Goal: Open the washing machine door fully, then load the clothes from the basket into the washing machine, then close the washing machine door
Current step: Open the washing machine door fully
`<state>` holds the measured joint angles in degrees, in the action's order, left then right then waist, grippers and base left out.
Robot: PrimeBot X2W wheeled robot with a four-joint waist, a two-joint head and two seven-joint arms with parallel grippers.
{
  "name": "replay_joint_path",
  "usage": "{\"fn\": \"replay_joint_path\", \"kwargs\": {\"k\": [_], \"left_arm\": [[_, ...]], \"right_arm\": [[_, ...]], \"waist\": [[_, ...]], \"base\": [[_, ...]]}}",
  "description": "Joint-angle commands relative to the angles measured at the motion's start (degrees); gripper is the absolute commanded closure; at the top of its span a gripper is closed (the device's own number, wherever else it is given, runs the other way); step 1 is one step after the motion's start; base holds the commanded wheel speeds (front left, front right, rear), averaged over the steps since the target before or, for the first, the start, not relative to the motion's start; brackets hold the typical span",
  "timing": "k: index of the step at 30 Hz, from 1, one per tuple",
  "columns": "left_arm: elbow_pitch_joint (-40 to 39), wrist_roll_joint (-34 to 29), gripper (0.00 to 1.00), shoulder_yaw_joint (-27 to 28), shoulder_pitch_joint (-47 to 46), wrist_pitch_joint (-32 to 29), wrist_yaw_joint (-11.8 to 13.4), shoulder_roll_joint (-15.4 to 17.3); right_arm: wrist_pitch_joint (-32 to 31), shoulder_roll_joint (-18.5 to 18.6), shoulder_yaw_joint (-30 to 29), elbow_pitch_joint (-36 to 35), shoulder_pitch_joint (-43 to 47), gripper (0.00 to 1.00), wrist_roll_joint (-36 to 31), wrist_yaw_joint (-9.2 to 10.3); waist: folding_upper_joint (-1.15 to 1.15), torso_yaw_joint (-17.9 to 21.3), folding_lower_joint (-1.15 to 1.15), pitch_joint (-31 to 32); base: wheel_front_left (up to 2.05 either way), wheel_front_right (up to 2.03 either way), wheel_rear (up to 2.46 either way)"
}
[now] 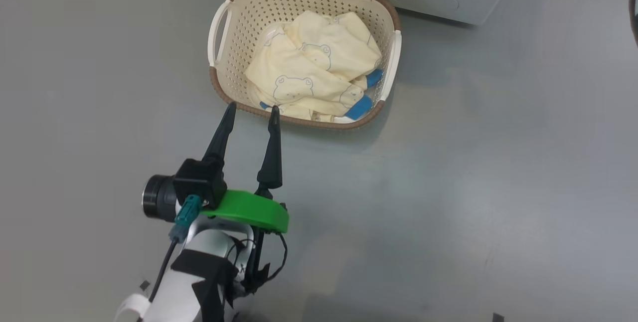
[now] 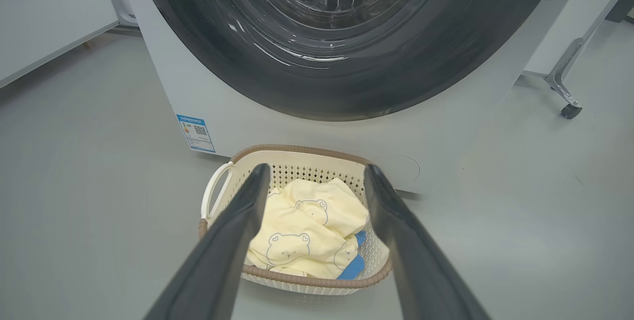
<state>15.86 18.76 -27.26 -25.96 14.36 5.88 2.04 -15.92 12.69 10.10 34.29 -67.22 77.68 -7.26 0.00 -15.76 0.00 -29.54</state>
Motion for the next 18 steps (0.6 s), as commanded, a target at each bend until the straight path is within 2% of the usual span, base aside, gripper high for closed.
{"fn": "replay_joint_path", "kwargs": {"k": [1,13,18], "left_arm": [[-1.92,0.18,0.00,1.46,-1.11,0.63,0.42,0.84],[-2.58,1.93,0.00,0.50,-1.42,0.63,1.01,0.84],[-2.65,2.26,0.00,0.37,-1.38,0.63,1.10,0.84]], "right_arm": [[-0.50,-0.42,0.59,-1.56,-2.15,1.00,0.70,-0.23],[-2.21,-0.18,2.79,3.33,-6.37,1.00,2.43,-0.23],[-4.12,-0.80,2.29,6.04,-7.25,1.00,5.27,-0.23]], "waist": [[0.00,-0.31,0.00,-0.21],[0.00,-2.45,0.00,-1.18],[0.00,-2.81,0.00,-1.01]], "base": [[0.00,0.00,0.00],[0.00,0.00,0.00],[0.00,0.00,0.00]]}}
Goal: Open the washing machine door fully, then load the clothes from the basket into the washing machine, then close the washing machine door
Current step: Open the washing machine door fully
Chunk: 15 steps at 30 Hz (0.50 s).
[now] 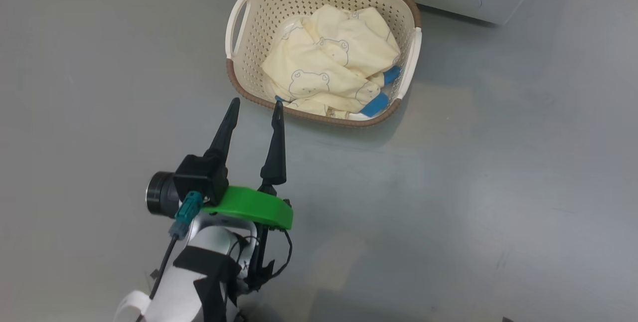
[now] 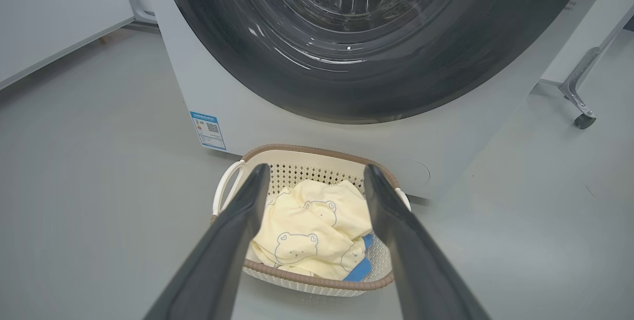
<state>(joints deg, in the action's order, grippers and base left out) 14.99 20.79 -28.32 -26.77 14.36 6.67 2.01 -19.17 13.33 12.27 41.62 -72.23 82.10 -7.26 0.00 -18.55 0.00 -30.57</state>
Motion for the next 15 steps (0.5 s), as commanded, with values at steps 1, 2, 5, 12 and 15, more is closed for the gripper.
{"fn": "replay_joint_path", "kwargs": {"k": [1,2,5,12,15], "left_arm": [[-1.80,0.23,0.00,1.41,-0.57,0.63,0.32,0.87],[-1.81,0.23,0.00,1.37,-0.57,0.63,0.34,0.87],[-1.88,0.28,0.00,1.18,-0.62,0.63,0.38,0.87],[-1.92,0.54,0.00,0.65,-0.94,0.63,0.46,0.87],[-1.93,0.57,0.00,0.52,-0.95,0.63,0.50,0.87]], "right_arm": [[-1.25,-1.68,-0.20,-0.73,-2.42,1.00,1.57,-0.23],[-1.62,-1.94,-0.58,-0.11,-2.65,1.00,2.31,-0.23],[-2.58,-2.18,-1.02,0.88,-3.48,1.00,3.43,-0.23],[-3.22,-2.46,-2.46,3.79,-5.10,1.00,5.35,-0.23],[-3.52,-2.50,-2.80,4.77,-5.62,1.00,5.79,-0.23]], "waist": [[0.00,-0.02,0.00,0.06],[0.00,-0.01,0.00,0.09],[0.00,0.00,0.00,0.01],[0.00,-0.20,0.00,-0.11],[0.00,-0.34,0.00,-0.17]], "base": [[0.00,0.00,0.00],[0.00,0.00,0.00],[0.00,0.00,0.00],[0.00,0.00,0.00],[0.00,0.00,0.00]]}}
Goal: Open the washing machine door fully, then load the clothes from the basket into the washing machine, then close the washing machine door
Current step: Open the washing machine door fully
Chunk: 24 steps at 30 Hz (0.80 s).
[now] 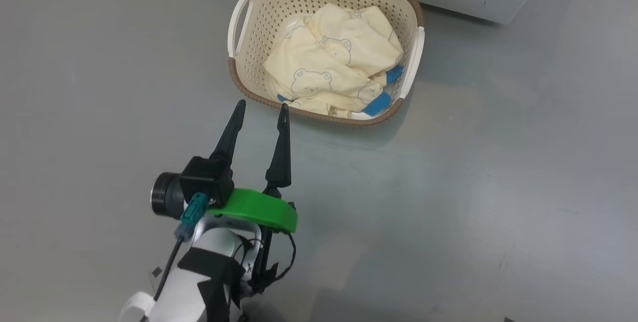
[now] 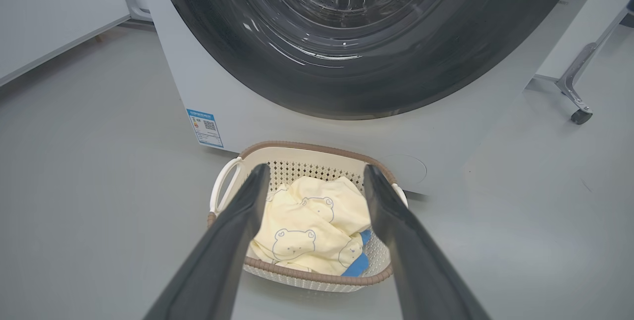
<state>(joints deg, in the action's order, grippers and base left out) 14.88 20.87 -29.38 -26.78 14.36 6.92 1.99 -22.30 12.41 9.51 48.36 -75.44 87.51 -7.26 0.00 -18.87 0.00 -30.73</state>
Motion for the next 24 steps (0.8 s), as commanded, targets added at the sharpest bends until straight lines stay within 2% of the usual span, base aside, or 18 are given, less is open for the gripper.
{"fn": "replay_joint_path", "kwargs": {"k": [1,7,14,24], "left_arm": [[-1.85,0.51,0.00,1.55,-0.94,0.63,0.28,0.88],[-2.02,0.66,0.00,1.27,-1.17,0.63,0.39,0.88],[-2.05,0.91,0.00,1.17,-1.16,0.63,0.58,0.88],[-1.95,0.78,0.00,1.50,-0.79,0.63,0.55,0.88]], "right_arm": [[-0.58,-1.63,-0.21,-1.49,-2.68,1.00,0.63,-0.23],[-1.34,-1.90,-1.48,1.35,-4.42,1.00,2.16,-0.23],[-5.31,-2.42,-0.88,3.40,-4.83,1.00,3.02,-0.23],[-7.40,-2.38,-0.16,4.06,-3.23,1.00,2.79,-0.23]], "waist": [[0.00,-0.10,0.00,-0.06],[0.00,-0.70,0.00,-0.59],[0.00,-0.96,0.00,-0.63],[0.00,-0.63,0.00,0.32]], "base": [[0.00,0.00,0.00],[0.00,0.00,0.00],[0.00,0.00,0.00],[0.00,0.00,0.00]]}}
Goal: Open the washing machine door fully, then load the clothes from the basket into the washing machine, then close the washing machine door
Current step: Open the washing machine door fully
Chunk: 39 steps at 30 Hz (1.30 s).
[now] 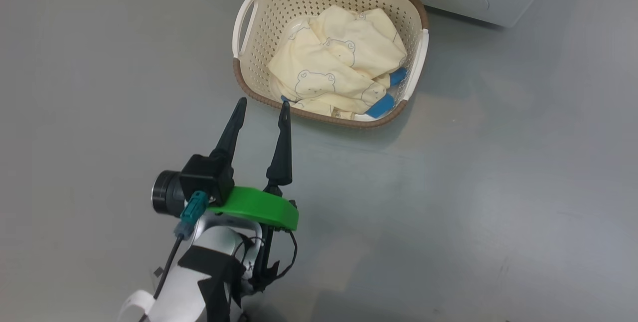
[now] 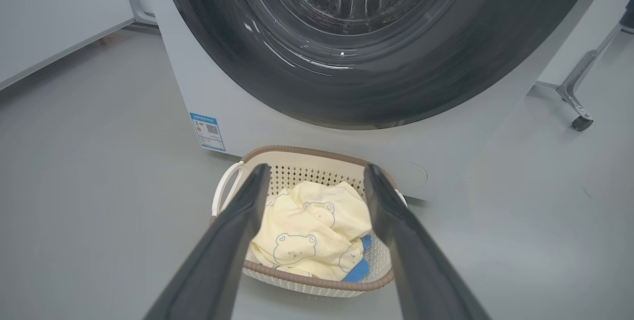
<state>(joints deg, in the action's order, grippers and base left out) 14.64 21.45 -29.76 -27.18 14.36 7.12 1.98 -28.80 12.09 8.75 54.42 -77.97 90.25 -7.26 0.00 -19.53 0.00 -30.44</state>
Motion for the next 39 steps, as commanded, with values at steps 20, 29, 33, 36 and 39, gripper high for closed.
{"fn": "replay_joint_path", "kwargs": {"k": [20,29,33,36,39], "left_arm": [[-0.82,-0.09,0.00,1.52,0.93,0.63,0.10,0.89],[-0.52,-0.37,0.00,1.75,1.93,0.63,-0.01,0.89],[-0.32,-0.45,0.00,1.94,2.13,0.63,-0.15,0.89],[-0.29,-0.52,0.00,2.22,2.32,0.63,-0.19,0.89],[-0.25,-0.67,0.00,2.46,2.58,0.63,-0.23,0.89]], "right_arm": [[-4.53,-3.48,1.08,-1.48,5.52,1.00,0.98,-0.23],[-5.99,-3.87,1.49,-1.00,7.36,1.00,1.00,-0.23],[-6.98,-4.20,1.83,-1.04,8.26,1.00,1.02,-0.23],[-7.73,-4.45,1.97,-1.37,9.11,1.00,1.18,-0.23],[-8.02,-4.74,2.01,-1.74,9.85,1.00,1.29,-0.23]], "waist": [[0.00,0.89,0.00,4.13],[0.00,0.93,0.00,5.74],[0.00,0.98,0.00,6.34],[0.00,1.10,0.00,6.82],[0.00,1.32,0.00,7.28]], "base": [[0.00,0.00,0.00],[0.00,0.00,0.00],[0.00,0.00,0.00],[0.00,0.00,0.00],[0.00,0.00,0.00]]}}
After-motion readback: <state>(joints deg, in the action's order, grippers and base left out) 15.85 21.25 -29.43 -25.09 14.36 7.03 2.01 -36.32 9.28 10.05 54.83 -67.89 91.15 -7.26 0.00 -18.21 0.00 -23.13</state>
